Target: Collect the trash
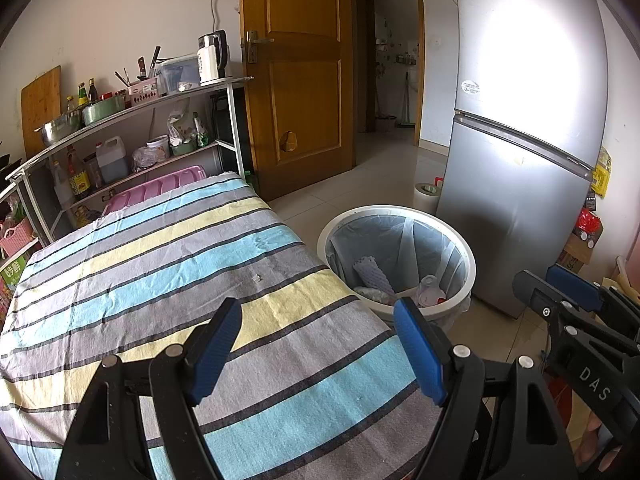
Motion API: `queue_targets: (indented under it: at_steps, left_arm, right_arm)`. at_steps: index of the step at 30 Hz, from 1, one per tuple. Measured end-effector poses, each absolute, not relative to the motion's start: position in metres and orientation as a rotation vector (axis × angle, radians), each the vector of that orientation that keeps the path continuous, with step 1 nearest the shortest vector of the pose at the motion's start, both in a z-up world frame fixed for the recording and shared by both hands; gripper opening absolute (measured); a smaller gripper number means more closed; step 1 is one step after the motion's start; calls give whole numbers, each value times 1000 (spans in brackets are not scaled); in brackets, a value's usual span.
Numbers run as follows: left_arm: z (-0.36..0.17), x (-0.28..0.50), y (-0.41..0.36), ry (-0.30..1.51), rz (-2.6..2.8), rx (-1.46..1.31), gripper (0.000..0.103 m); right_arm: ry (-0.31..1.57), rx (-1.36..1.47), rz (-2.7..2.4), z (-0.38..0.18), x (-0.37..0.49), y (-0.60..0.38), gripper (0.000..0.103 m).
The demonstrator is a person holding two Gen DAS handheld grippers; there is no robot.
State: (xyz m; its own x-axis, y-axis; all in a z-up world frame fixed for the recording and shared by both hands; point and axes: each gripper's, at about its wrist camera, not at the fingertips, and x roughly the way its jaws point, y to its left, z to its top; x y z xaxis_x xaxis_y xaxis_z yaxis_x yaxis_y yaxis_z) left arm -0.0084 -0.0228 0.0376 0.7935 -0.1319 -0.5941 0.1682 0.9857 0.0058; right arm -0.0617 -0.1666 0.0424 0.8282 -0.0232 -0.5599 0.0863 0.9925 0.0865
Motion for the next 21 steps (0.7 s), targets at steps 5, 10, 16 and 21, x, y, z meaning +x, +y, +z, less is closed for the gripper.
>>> queue_targets:
  at_steps: [5, 10, 16, 21]
  left_arm:
    - [38, -9, -22, 634, -162, 60, 80]
    - [38, -9, -22, 633, -162, 59, 80]
    - [39, -10, -21, 633, -163, 59, 80]
    - [39, -9, -22, 635, -163, 61, 80]
  right_arm:
    - [591, 109, -57, 42, -61, -166, 48]
    - [589, 111, -56, 43, -61, -167, 48]
    - [588, 111, -52, 41, -62, -166, 48]
    - [589, 110, -51, 41, -62, -165, 48]
